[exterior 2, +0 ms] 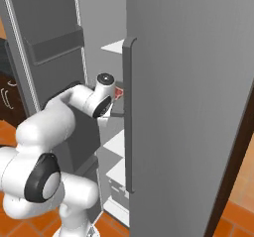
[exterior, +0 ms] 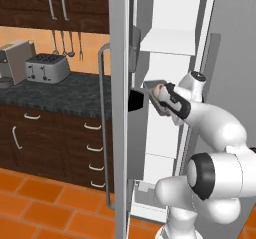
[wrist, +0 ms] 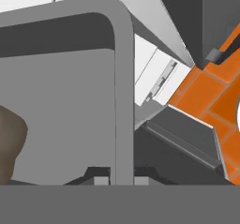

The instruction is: Take the meat container that has the steak and place it on the second highest rack of the freezer. Then take the vegetable container that has the carrot and broccoli and place it on the highest rack of the freezer.

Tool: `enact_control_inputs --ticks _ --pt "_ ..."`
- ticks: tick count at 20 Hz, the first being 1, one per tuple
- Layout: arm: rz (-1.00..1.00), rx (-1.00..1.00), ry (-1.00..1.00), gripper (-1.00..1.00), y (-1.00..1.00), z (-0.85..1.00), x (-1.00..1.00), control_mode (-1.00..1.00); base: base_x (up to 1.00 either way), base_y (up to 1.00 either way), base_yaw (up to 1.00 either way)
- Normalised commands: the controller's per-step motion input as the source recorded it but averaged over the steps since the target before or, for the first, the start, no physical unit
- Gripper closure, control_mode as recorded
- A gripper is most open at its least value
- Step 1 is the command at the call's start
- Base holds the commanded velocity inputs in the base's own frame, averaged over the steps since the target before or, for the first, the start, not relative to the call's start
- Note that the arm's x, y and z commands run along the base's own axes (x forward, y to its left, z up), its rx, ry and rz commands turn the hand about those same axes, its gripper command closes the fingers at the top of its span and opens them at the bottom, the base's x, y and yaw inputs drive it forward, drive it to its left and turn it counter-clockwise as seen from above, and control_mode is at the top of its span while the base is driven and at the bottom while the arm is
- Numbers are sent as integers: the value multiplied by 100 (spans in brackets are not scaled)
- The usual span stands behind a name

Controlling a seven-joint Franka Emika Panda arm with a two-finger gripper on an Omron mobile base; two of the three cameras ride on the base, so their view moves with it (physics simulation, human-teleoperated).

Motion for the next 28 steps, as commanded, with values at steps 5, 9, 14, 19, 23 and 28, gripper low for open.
enact_control_inputs --ticks 5,9,14,19,23,28 --pt "0 0 0 100 0 0 44 -100 0 0 0" --pt "0 0 0 100 -1 0 49 -100 0 0 0" --pt "-2 0 0 100 -5 0 55 -100 0 0 0" --pt "-2 0 0 100 -7 0 55 -100 0 0 0" --pt "-3 0 0 100 -24 0 32 -100 0 0 0" --pt "-2 0 0 100 -17 0 40 -100 0 0 0"
